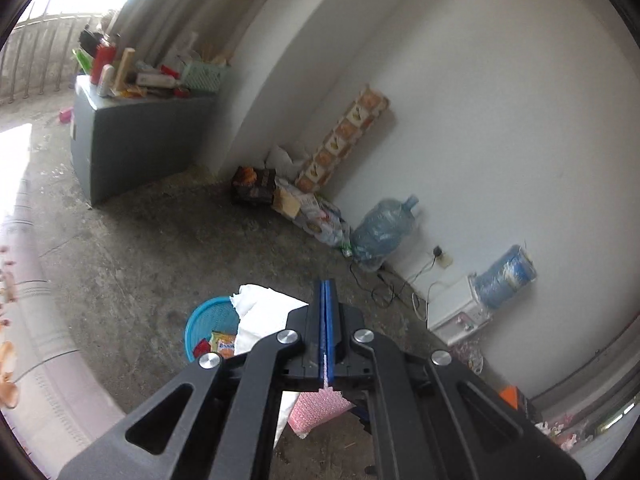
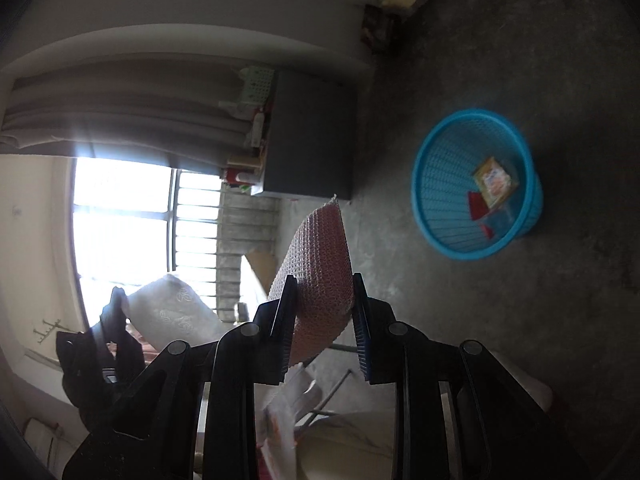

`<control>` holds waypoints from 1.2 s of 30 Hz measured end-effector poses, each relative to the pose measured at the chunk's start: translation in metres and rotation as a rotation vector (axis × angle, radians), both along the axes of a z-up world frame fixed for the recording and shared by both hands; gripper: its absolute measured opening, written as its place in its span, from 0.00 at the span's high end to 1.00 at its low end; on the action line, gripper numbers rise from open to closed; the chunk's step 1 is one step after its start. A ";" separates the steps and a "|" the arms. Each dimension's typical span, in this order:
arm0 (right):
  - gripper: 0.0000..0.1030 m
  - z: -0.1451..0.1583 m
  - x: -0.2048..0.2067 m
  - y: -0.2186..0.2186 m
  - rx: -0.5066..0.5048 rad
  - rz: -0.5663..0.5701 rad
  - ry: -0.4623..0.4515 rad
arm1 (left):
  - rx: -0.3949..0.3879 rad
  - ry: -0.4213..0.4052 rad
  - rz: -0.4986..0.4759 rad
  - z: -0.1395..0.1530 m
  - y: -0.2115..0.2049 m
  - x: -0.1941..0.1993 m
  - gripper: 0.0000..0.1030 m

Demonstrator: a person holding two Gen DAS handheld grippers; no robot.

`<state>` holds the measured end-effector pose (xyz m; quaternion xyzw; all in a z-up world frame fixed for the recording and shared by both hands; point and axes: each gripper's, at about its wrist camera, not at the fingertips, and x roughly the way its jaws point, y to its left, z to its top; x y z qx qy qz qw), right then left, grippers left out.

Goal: Collect trash
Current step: 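Open both tools over the wastebasket to drop sponge and box, then move both tools back to the pile on the table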

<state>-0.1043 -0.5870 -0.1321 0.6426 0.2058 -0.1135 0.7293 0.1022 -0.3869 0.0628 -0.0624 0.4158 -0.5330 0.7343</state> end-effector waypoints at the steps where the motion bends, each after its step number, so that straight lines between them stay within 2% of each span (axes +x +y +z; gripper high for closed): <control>1: 0.76 -0.003 0.000 -0.005 -0.015 -0.017 0.034 | 0.020 -0.001 -0.014 -0.008 -0.016 -0.001 1.00; 5: 0.76 -0.024 -0.002 -0.025 -0.042 -0.064 0.133 | 0.109 -0.002 -0.084 -0.045 -0.073 -0.004 1.00; 9: 0.76 -0.046 0.016 -0.043 -0.071 -0.083 0.232 | 0.180 -0.026 -0.127 -0.080 -0.120 -0.005 1.00; 13: 0.73 -0.063 0.036 -0.057 -0.101 -0.091 0.294 | 0.225 -0.053 -0.101 -0.114 -0.155 0.005 0.98; 14: 0.72 -0.069 0.045 -0.060 -0.111 -0.084 0.317 | 0.247 -0.052 -0.097 -0.122 -0.161 0.008 0.84; 15: 0.66 -0.074 0.053 -0.062 -0.126 -0.076 0.343 | 0.287 -0.053 -0.095 -0.133 -0.169 0.011 0.56; 16: 0.61 -0.080 0.061 -0.063 -0.138 -0.066 0.367 | 0.314 -0.062 -0.083 -0.138 -0.172 0.014 0.48; 17: 0.49 -0.089 0.070 -0.065 -0.149 -0.050 0.396 | 0.325 -0.071 -0.068 -0.143 -0.172 0.015 0.47; 19: 0.46 -0.103 0.079 -0.067 -0.173 -0.022 0.488 | 0.338 -0.061 -0.055 -0.150 -0.168 0.017 0.46; 21: 0.46 -0.114 0.080 -0.069 -0.182 -0.020 0.538 | 0.324 -0.032 -0.043 -0.151 -0.158 0.021 0.46; 25: 0.46 -0.111 0.062 -0.058 -0.181 -0.047 0.527 | 0.273 -0.064 -0.007 -0.134 -0.135 0.023 0.41; 31: 0.45 -0.082 0.033 -0.032 -0.240 -0.070 0.492 | 0.178 -0.114 0.016 -0.093 -0.101 0.007 0.35; 36: 0.39 -0.046 0.020 -0.003 -0.329 -0.064 0.463 | 0.103 -0.170 0.003 -0.049 -0.066 -0.020 0.28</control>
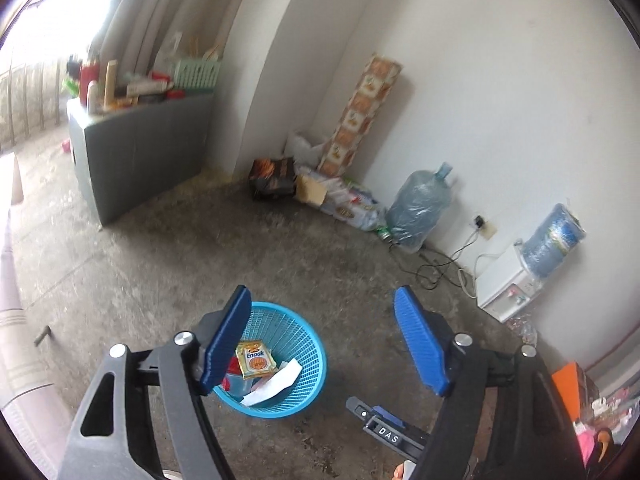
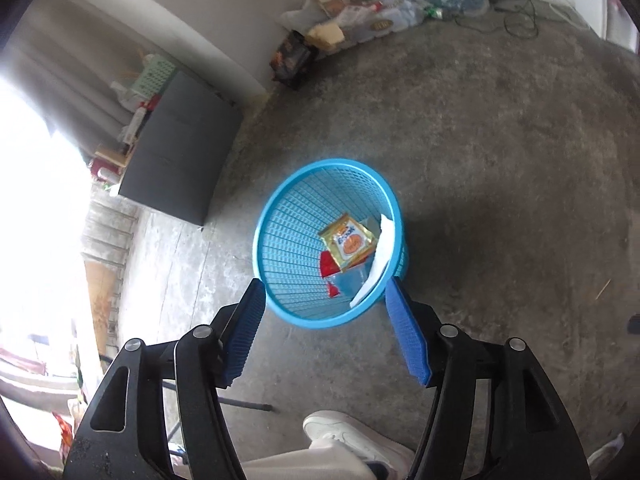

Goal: Collect trash
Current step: 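Move both tools back to the pile on the table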

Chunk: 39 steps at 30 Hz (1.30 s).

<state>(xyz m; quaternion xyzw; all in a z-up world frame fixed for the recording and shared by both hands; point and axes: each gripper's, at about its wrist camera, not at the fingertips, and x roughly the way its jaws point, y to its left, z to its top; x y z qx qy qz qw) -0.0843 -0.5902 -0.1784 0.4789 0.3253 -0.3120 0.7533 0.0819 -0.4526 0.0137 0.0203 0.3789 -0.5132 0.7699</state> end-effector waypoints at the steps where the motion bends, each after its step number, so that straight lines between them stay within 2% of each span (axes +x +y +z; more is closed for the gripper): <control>1: 0.38 0.009 -0.001 0.007 -0.016 0.016 -0.009 | -0.009 -0.010 -0.009 0.008 0.008 -0.005 0.27; 9: 0.35 0.070 0.008 0.063 -0.080 0.213 -0.083 | -0.074 -0.096 -0.016 0.067 0.087 -0.042 0.17; 17: 0.35 0.104 0.027 0.109 -0.071 0.423 -0.196 | -0.090 -0.136 0.043 0.094 0.173 -0.060 0.17; 27: 0.35 0.144 0.056 0.169 -0.069 0.635 -0.279 | -0.096 -0.225 0.206 0.090 0.314 -0.069 0.16; 31: 0.35 0.158 0.081 0.194 -0.046 0.718 -0.327 | -0.066 -0.280 0.316 0.089 0.370 -0.069 0.16; 39: 0.34 0.182 0.142 0.250 0.032 0.899 -0.398 | -0.056 -0.290 0.529 0.078 0.455 -0.047 0.16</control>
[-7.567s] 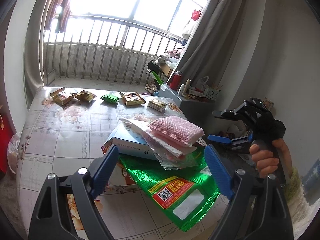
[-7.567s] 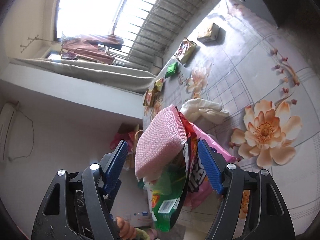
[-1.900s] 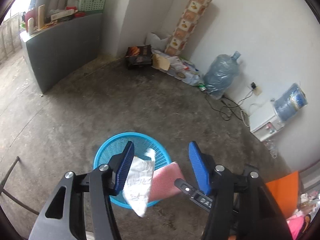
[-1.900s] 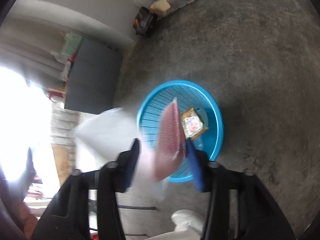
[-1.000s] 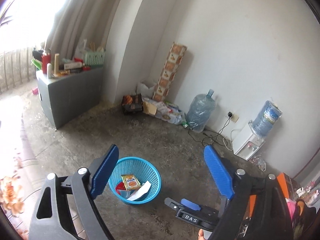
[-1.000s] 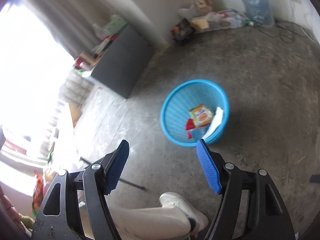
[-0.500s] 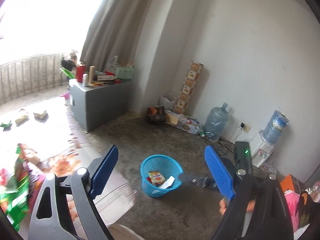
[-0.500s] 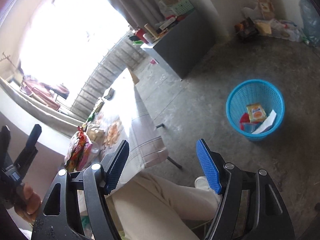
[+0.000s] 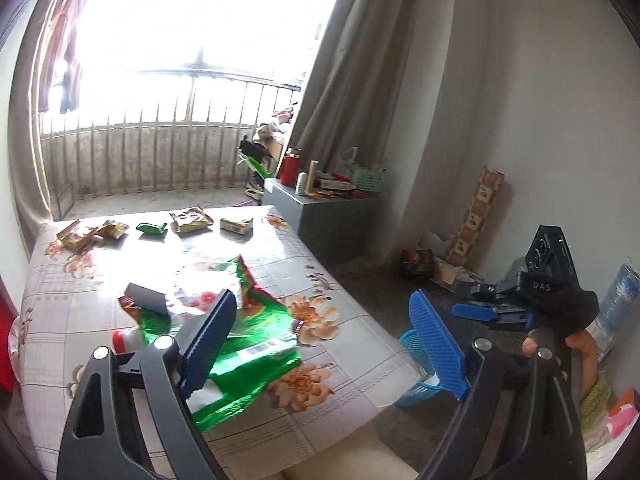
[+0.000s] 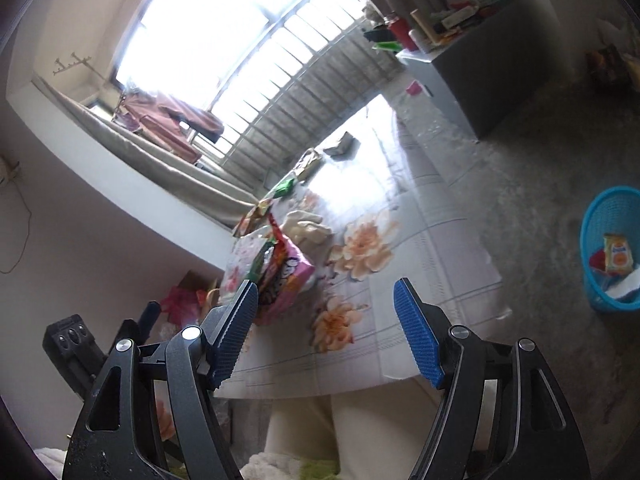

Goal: Collect trash
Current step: 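Move both tools back to the pile on the table, then grasp clear plastic bag with right tool while left tool grasps blue-white box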

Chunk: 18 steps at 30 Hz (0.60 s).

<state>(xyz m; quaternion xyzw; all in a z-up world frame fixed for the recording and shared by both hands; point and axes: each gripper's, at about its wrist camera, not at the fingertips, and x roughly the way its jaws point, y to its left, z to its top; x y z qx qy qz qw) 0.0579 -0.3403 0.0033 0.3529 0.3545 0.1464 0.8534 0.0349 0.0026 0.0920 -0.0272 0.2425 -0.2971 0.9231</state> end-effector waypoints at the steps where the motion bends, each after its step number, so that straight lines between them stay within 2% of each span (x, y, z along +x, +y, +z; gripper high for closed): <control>1: 0.33 0.002 0.006 0.007 0.019 0.024 -0.006 | 0.002 0.000 0.017 -0.002 0.013 0.006 0.16; 7: 0.34 0.011 0.045 0.055 0.143 0.191 -0.007 | -0.005 0.018 0.099 -0.011 0.052 0.029 0.17; 10: 0.38 0.011 0.068 0.081 0.187 0.265 0.019 | -0.014 0.028 0.136 -0.016 0.066 0.038 0.16; 18: 0.47 -0.002 0.122 0.128 0.207 0.330 0.147 | -0.053 0.079 0.206 -0.030 0.099 0.063 0.17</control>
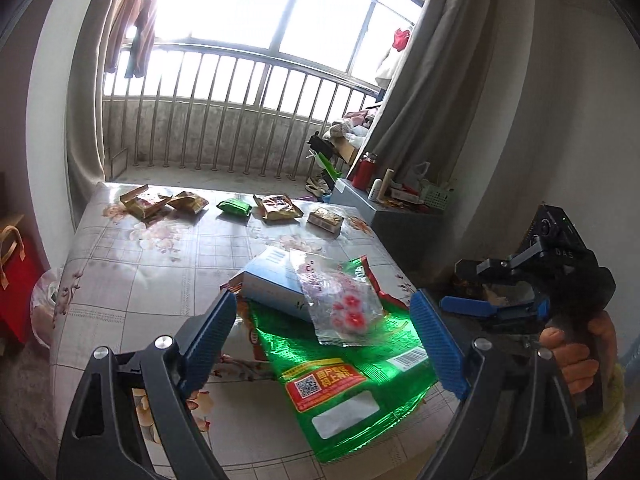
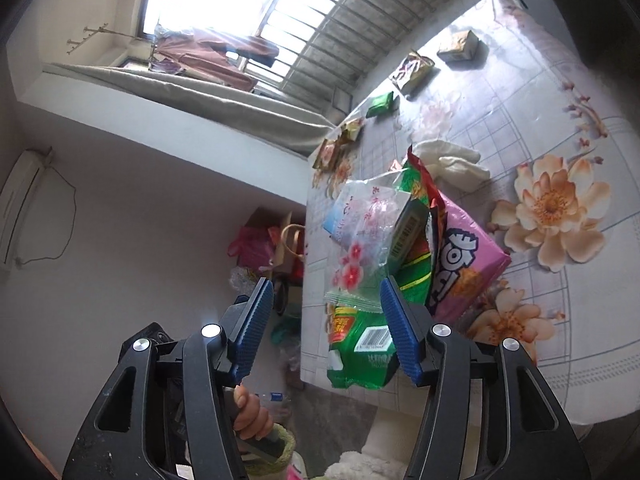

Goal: Collect trash
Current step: 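Grasp clear plastic bag with right tool while left tool grasps blue-white box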

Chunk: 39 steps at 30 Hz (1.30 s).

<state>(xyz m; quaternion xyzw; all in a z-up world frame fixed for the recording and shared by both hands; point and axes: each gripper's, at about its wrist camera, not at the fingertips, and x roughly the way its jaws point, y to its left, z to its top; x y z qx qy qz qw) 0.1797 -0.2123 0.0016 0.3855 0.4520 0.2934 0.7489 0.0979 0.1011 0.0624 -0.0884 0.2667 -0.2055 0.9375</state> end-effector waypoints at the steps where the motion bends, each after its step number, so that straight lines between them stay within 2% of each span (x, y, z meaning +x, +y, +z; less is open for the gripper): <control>1: 0.47 -0.002 0.003 0.002 -0.009 0.002 0.018 | -0.004 0.005 0.005 -0.002 0.004 0.002 0.17; 9: 0.48 -0.029 0.035 0.027 -0.114 0.030 0.157 | -0.038 0.031 0.020 -0.009 0.023 0.013 0.17; 13: 0.53 -0.039 0.042 0.038 -0.133 0.058 0.192 | -0.041 0.036 0.014 -0.009 0.023 0.017 0.17; 23: 0.88 -0.047 0.037 0.042 -0.136 0.070 0.203 | -0.046 0.062 0.009 -0.018 0.017 0.039 0.17; 27: 0.91 -0.044 0.038 0.039 -0.129 0.064 0.187 | -0.061 0.122 0.027 -0.031 0.020 0.068 0.17; 31: 0.92 -0.041 0.035 0.034 -0.127 0.052 0.165 | -0.154 0.225 0.045 -0.045 0.031 0.107 0.22; 33: 0.92 -0.040 0.033 0.030 -0.126 0.046 0.160 | -0.192 0.288 0.043 -0.052 0.034 0.127 0.29; 34: 0.93 -0.039 0.032 0.028 -0.125 0.045 0.157 | -0.206 0.308 0.038 -0.055 0.034 0.133 0.30; 36: 0.93 -0.037 0.028 0.022 -0.123 0.040 0.154 | -0.232 0.345 0.030 -0.059 0.035 0.143 0.39; 39: 0.93 -0.036 0.027 0.018 -0.119 0.032 0.149 | -0.264 0.367 -0.004 -0.061 0.033 0.146 0.46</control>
